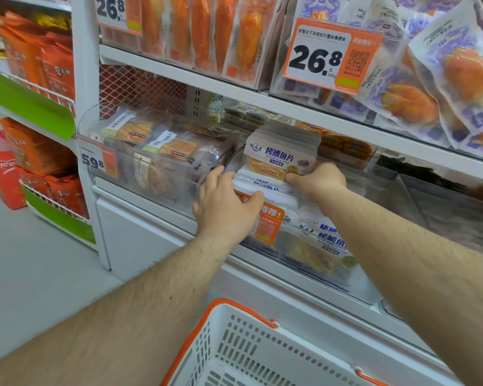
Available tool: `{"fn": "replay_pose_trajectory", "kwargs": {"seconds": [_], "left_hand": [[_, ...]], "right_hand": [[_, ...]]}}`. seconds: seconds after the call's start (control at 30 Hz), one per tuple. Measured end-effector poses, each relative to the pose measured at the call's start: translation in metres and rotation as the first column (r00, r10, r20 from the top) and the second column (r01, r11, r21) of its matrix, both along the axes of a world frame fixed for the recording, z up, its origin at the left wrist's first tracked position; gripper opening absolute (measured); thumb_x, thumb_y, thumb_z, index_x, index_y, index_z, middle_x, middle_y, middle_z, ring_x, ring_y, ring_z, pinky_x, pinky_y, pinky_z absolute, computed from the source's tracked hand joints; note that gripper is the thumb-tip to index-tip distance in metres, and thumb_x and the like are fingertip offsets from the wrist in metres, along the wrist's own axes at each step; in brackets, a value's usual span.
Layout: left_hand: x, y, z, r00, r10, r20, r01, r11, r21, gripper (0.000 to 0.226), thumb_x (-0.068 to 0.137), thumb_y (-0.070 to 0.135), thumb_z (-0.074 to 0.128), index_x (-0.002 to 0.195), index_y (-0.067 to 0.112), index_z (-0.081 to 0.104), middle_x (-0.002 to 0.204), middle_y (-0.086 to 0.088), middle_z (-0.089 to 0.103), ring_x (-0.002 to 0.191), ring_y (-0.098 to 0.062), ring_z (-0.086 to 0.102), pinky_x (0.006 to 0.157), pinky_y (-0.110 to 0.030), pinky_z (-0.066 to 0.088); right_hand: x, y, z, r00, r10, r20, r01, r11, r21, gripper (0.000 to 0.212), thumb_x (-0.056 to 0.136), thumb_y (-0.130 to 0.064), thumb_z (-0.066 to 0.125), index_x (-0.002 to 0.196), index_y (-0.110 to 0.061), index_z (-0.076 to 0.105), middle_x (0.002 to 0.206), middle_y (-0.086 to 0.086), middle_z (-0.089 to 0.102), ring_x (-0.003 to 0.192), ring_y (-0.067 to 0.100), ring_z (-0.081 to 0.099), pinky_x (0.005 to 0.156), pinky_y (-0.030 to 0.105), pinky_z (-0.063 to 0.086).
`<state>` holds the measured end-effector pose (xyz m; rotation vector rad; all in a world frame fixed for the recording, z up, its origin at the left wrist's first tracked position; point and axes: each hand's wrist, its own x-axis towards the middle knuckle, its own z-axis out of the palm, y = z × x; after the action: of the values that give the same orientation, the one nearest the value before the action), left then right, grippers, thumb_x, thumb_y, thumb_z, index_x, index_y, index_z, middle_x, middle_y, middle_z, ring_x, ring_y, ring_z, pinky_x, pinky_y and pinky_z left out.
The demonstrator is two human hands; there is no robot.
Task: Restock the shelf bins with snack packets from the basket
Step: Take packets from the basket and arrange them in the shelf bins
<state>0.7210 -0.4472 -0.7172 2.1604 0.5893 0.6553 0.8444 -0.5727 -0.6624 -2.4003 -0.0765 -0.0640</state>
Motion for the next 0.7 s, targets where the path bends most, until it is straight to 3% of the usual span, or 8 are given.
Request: {"fn": "replay_pose_trajectory", "kwargs": {"seconds": [0.1, 0.2, 0.3, 0.4, 0.43, 0.5, 0.57, 0.7], "left_hand": [[-0.008, -0.005, 0.005, 0.997, 0.024, 0.08, -0.034, 0.991, 0.132, 0.065, 0.084, 0.053, 0.063, 0.138, 0.021, 0.046, 0.152, -0.002, 0.022, 0.139, -0.023, 0.02, 0.114, -0.044, 0.02], [-0.018, -0.018, 0.013, 0.959, -0.119, 0.258, 0.043, 0.959, 0.28, 0.061, 0.077, 0.049, 0.063, 0.129, 0.017, 0.054, 0.128, -0.006, 0.039, 0.12, -0.025, 0.038, 0.103, -0.038, 0.033], [-0.026, -0.037, 0.012, 0.914, -0.388, 0.119, 0.345, 0.897, 0.278, 0.037, 0.084, 0.038, 0.066, 0.116, 0.022, 0.06, 0.107, 0.008, 0.047, 0.101, -0.011, 0.048, 0.092, -0.031, 0.042], [-0.031, -0.053, -0.004, 0.806, -0.587, -0.079, 0.586, 0.77, 0.253, 0.004, 0.083, 0.029, 0.062, 0.081, 0.033, 0.062, 0.086, 0.013, 0.053, 0.087, -0.013, 0.055, 0.08, -0.035, 0.05], [-0.031, -0.056, -0.012, 0.765, -0.621, -0.172, 0.644, 0.728, 0.236, 0.014, 0.082, 0.027, 0.061, 0.071, 0.034, 0.056, 0.081, 0.011, 0.055, 0.084, -0.015, 0.058, 0.076, -0.034, 0.05], [-0.033, -0.062, -0.035, 0.661, -0.634, -0.401, 0.735, 0.656, 0.172, 0.018, 0.08, 0.029, 0.059, 0.065, 0.034, 0.049, 0.077, 0.011, 0.058, 0.082, -0.016, 0.061, 0.072, -0.031, 0.049], [-0.037, -0.067, -0.055, 0.527, -0.605, -0.597, 0.8, 0.59, 0.109, 0.008, 0.081, 0.034, 0.058, 0.074, 0.033, 0.053, 0.087, 0.012, 0.062, 0.085, -0.015, 0.062, 0.076, -0.032, 0.052], [-0.045, -0.077, -0.083, 0.298, -0.522, -0.799, 0.887, 0.461, 0.03, 0.011, 0.092, 0.03, 0.056, 0.101, 0.025, 0.061, 0.101, 0.009, 0.062, 0.091, -0.014, 0.058, 0.079, -0.03, 0.048]], "right_hand": [[-0.012, -0.01, 0.008, 1.0, 0.001, 0.018, 0.0, 0.998, -0.059, 0.034, 0.08, -0.041, 0.079, 0.085, -0.013, 0.06, 0.081, 0.002, 0.063, 0.07, 0.019, 0.059, 0.065, 0.035, 0.053], [-0.031, -0.023, 0.009, 0.979, 0.026, 0.203, -0.012, 0.998, -0.069, 0.017, 0.083, -0.035, 0.072, 0.076, -0.024, 0.062, 0.08, -0.005, 0.066, 0.073, 0.016, 0.062, 0.074, 0.039, 0.058], [-0.061, -0.04, 0.002, 0.88, 0.076, 0.469, -0.089, 0.996, 0.006, 0.005, 0.084, -0.027, 0.062, 0.081, -0.031, 0.066, 0.083, -0.015, 0.066, 0.079, 0.009, 0.061, 0.077, 0.033, 0.054], [-0.1, -0.06, -0.018, 0.661, 0.165, 0.732, -0.276, 0.961, 0.032, 0.009, 0.079, -0.017, 0.062, 0.075, -0.018, 0.07, 0.076, -0.013, 0.063, 0.067, 0.003, 0.05, 0.069, 0.02, 0.044], [-0.112, -0.067, -0.03, 0.619, 0.173, 0.766, -0.331, 0.942, 0.055, 0.01, 0.077, -0.017, 0.061, 0.072, -0.014, 0.07, 0.072, -0.013, 0.06, 0.063, 0.002, 0.047, 0.065, 0.016, 0.041], [-0.132, -0.082, -0.062, 0.636, 0.18, 0.751, -0.391, 0.913, 0.113, 0.014, 0.074, -0.018, 0.057, 0.068, -0.012, 0.069, 0.068, -0.014, 0.055, 0.058, -0.003, 0.045, 0.062, 0.01, 0.037], [-0.144, -0.095, -0.099, 0.726, 0.181, 0.663, -0.367, 0.918, 0.151, 0.013, 0.073, -0.017, 0.058, 0.065, -0.011, 0.066, 0.065, -0.015, 0.052, 0.059, -0.005, 0.046, 0.061, 0.009, 0.035], [-0.147, -0.123, -0.176, 0.936, 0.265, 0.232, -0.268, 0.963, -0.019, 0.011, 0.078, -0.013, 0.061, 0.068, -0.016, 0.062, 0.069, -0.006, 0.061, 0.064, 0.006, 0.052, 0.064, 0.025, 0.044]]}}
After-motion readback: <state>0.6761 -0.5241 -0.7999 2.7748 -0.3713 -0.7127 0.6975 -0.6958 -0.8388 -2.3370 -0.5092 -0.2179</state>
